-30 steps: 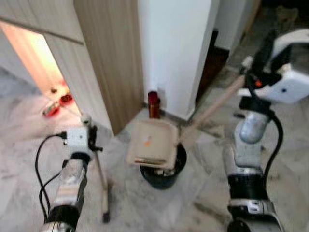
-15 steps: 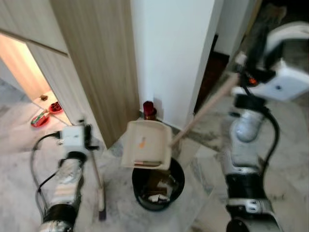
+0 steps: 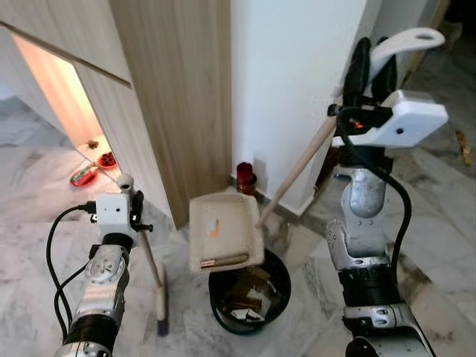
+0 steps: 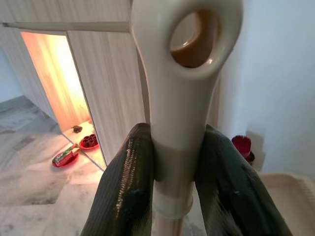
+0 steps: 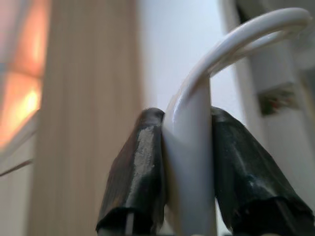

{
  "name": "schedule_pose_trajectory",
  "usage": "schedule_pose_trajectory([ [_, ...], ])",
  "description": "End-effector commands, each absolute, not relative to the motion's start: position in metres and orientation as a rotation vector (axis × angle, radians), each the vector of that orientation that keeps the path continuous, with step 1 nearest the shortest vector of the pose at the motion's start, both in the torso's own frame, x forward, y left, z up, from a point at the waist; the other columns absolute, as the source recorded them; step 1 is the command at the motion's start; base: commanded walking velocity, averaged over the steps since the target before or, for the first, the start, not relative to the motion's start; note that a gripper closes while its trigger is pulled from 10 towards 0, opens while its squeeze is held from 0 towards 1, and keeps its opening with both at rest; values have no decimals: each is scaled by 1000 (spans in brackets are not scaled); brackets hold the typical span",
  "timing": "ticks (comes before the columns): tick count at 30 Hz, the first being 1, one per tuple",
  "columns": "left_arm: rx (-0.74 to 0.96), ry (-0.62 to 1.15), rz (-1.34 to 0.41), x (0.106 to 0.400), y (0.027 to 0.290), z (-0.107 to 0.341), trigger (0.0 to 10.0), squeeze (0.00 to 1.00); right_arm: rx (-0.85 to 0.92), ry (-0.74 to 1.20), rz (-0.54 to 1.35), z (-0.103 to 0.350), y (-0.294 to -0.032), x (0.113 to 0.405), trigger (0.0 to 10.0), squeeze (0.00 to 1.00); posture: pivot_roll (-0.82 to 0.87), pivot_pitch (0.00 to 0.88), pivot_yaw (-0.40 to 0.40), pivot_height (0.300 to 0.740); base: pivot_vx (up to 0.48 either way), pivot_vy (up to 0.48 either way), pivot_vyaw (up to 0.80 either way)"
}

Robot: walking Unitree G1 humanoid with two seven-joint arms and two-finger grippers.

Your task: Sweep floor

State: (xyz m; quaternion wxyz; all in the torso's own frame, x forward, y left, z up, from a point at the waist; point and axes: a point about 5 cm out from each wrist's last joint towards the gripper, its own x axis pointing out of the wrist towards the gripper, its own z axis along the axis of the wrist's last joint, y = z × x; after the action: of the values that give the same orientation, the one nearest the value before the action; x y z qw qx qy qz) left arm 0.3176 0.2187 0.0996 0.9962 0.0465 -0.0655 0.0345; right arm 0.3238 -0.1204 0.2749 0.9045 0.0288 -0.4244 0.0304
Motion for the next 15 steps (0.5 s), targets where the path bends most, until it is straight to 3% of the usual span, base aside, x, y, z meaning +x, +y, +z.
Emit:
schedule_pose_trajectory([
  [1, 106, -188, 62, 320, 217, 111, 10000, 0, 58, -963, 81, 292, -121, 316, 10000, 0, 137, 0, 5, 740, 0, 0, 0],
  [10, 105, -190, 52, 320, 216, 111, 10000, 0, 4, -1007, 106, 297, -119, 312, 10000, 0, 135, 0, 7, 740, 0, 0, 0],
  [15, 104, -192, 50, 321, 216, 112, 10000, 0, -84, -1061, 218, 304, -107, 304, 10000, 0, 134, 0, 10, 740, 0, 0, 0],
])
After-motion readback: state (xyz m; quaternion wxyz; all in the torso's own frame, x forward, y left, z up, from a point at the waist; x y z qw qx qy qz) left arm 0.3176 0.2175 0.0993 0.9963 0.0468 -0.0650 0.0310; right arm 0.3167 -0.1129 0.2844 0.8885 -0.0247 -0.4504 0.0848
